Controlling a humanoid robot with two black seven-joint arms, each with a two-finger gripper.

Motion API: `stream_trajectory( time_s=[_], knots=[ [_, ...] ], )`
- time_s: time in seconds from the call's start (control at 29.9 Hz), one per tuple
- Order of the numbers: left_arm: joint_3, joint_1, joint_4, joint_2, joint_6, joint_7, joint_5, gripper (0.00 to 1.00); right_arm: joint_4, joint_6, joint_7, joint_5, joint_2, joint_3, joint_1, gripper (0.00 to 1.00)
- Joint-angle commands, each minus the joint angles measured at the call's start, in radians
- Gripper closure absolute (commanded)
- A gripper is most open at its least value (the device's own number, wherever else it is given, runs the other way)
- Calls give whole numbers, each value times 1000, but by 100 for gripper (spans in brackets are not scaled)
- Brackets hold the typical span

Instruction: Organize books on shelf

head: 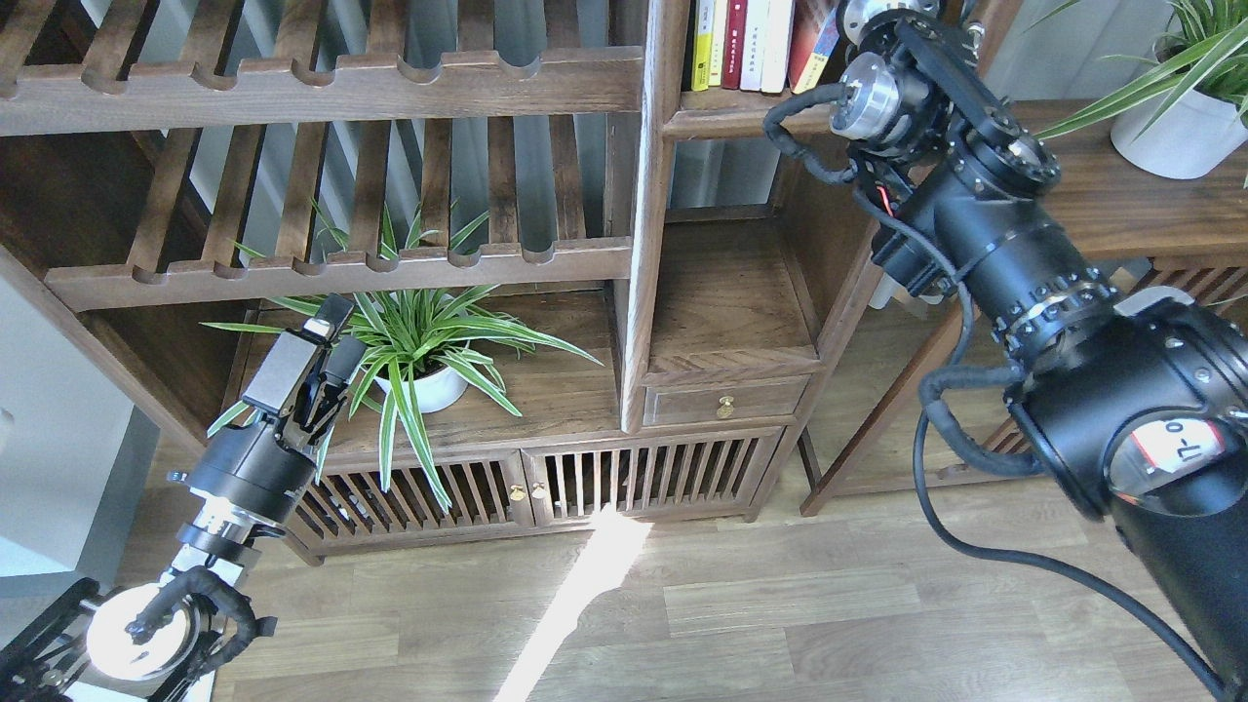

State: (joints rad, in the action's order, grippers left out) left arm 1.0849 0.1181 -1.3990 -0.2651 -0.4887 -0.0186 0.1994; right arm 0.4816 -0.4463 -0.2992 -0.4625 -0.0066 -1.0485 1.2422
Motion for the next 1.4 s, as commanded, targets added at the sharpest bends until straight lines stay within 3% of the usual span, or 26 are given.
stream_trajectory(
  time_s=[0.0, 0.77, 1.24, 1.37],
  knots=[
    [0, 2, 0, 0, 0, 2, -1, 5, 17, -37, 2, 10, 7, -2, 13, 43],
    [1, 6, -2, 1, 0, 2, 0, 4, 173, -42, 3, 38, -81, -48, -3, 38],
    [7, 26, -3, 3, 0, -3, 0, 4, 439, -42, 29, 44, -85, -60, -116, 17],
    [7, 51, -3, 4, 0, -3, 0, 4, 505, -42, 31, 44, -93, -76, -173, 15]
  ],
)
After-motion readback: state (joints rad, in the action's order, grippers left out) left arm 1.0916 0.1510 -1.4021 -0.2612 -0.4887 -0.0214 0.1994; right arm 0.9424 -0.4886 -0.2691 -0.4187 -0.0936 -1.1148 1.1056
